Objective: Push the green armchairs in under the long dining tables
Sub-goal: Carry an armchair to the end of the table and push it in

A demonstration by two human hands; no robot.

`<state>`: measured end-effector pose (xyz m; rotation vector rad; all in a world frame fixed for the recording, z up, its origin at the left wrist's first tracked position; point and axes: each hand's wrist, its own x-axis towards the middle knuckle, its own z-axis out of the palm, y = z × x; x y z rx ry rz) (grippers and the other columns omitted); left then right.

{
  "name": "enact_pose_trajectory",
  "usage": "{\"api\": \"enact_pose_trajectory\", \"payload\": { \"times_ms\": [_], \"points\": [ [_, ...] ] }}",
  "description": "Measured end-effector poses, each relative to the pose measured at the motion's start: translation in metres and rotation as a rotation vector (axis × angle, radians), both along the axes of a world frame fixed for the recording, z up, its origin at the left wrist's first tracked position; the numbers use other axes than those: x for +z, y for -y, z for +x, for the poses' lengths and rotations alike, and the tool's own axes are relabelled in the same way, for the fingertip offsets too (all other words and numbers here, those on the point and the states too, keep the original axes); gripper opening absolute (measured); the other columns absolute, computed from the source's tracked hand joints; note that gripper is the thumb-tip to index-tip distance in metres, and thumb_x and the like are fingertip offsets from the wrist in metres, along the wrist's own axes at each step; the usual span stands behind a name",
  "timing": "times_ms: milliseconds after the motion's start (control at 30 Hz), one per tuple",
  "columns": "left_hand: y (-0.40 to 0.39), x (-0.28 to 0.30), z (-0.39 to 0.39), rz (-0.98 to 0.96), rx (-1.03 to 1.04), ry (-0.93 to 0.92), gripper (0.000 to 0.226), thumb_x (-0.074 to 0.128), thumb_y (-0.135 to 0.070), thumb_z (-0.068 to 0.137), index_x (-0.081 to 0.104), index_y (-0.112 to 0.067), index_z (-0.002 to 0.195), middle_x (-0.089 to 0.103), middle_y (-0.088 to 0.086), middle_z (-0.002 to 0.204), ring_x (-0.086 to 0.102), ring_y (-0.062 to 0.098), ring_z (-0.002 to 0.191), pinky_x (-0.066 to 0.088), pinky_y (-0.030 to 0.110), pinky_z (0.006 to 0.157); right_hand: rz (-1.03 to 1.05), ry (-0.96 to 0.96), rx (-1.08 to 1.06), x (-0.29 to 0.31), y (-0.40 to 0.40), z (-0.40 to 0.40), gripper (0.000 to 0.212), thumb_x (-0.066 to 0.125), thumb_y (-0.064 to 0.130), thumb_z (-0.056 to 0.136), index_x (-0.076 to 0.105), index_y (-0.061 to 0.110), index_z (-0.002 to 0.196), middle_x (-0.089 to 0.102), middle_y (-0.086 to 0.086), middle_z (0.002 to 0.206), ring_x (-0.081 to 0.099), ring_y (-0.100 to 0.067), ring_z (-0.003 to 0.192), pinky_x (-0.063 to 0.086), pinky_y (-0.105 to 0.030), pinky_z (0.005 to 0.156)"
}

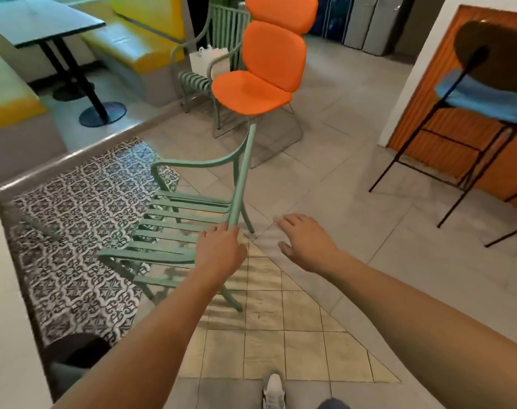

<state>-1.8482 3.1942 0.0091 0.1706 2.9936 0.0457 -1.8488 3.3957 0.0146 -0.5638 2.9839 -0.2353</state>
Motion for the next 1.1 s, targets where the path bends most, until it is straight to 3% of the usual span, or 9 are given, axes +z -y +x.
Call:
{"api": "enact_pose_trajectory", "payload": {
  "times_ms": [367,467,700,833,967,1033,1100],
  "points": [
    [-0.041,-0.039,-0.163,-0.021,0.158,0.098,0.053,0.045,-0.04,0.092,0.041,-0.022,0.141,0.052,0.003,0.135,0.051,0.026,0.121,0.04,0.046,0.104,0.025,-0.012,0.156,-0.03,-0.039,-0.194,0.056,0.048,0.033,0.093,0.031,0.021,0.145,0.04,-0.004,0.144,0.034,-0.025,0.133,0.03,-0.042,0.11],
    [-0.051,-0.059,-0.199,0.026,0.294,0.155,0.054,0.047,-0.041,0.091,0.037,-0.022,0.141,0.054,0.003,0.128,0.057,0.024,0.107,0.051,0.044,0.091,0.062,0.017,0.253,-0.043,-0.054,-0.25,0.058,0.047,0.033,0.094,0.027,0.02,0.147,0.035,-0.006,0.147,0.029,-0.027,0.135,0.028,-0.044,0.11],
    [-0.057,-0.079,-0.249,0.239,0.611,0.24,0.027,0.045,-0.037,0.093,0.046,-0.02,0.113,0.06,0.003,0.105,0.061,0.023,0.084,0.054,0.038,0.074,0.093,0.101,0.468,-0.059,-0.035,-0.355,0.064,0.048,0.026,0.093,0.02,0.022,0.15,0.023,-0.008,0.155,0.017,-0.028,0.143,0.019,-0.048,0.115],
    [-0.05,-0.093,-0.27,0.356,0.67,0.305,0.029,0.048,-0.047,0.095,0.049,-0.02,0.107,0.062,0.003,0.098,0.06,0.021,0.083,0.05,0.036,0.071,0.118,0.15,0.612,-0.071,-0.001,-0.402,0.073,0.051,0.026,0.093,0.009,0.023,0.153,0.008,-0.007,0.161,0.003,-0.027,0.148,0.009,-0.049,0.118],
    [-0.038,-0.11,-0.289,0.428,0.683,0.301,0.044,0.044,-0.072,0.087,0.052,-0.03,0.099,0.06,-0.006,0.083,0.059,0.014,0.075,0.048,0.033,0.065,0.196,0.132,0.76,-0.097,0.024,-0.447,0.08,0.044,0.054,0.091,0.004,0.026,0.154,0.007,-0.008,0.161,-0.003,-0.027,0.148,-0.001,-0.054,0.118],
    [-0.036,-0.118,-0.297,0.432,0.708,0.285,0.054,0.038,-0.08,0.082,0.056,-0.032,0.1,0.061,-0.008,0.083,0.06,0.014,0.076,0.052,0.035,0.069,0.263,0.102,0.878,-0.107,0.038,-0.471,0.084,0.024,0.071,0.084,0.013,0.026,0.154,0.019,-0.007,0.159,0.005,-0.027,0.148,-0.005,-0.06,0.115],
    [-0.037,-0.12,-0.302,0.46,0.731,0.3,0.06,0.036,-0.082,0.079,0.058,-0.032,0.105,0.063,-0.008,0.085,0.061,0.014,0.078,0.053,0.036,0.071,0.321,0.097,0.977,-0.112,0.049,-0.489,0.086,0.019,0.076,0.08,0.026,0.027,0.15,0.035,-0.004,0.153,0.018,-0.027,0.146,-0.007,-0.062,0.113]
  ]
}}
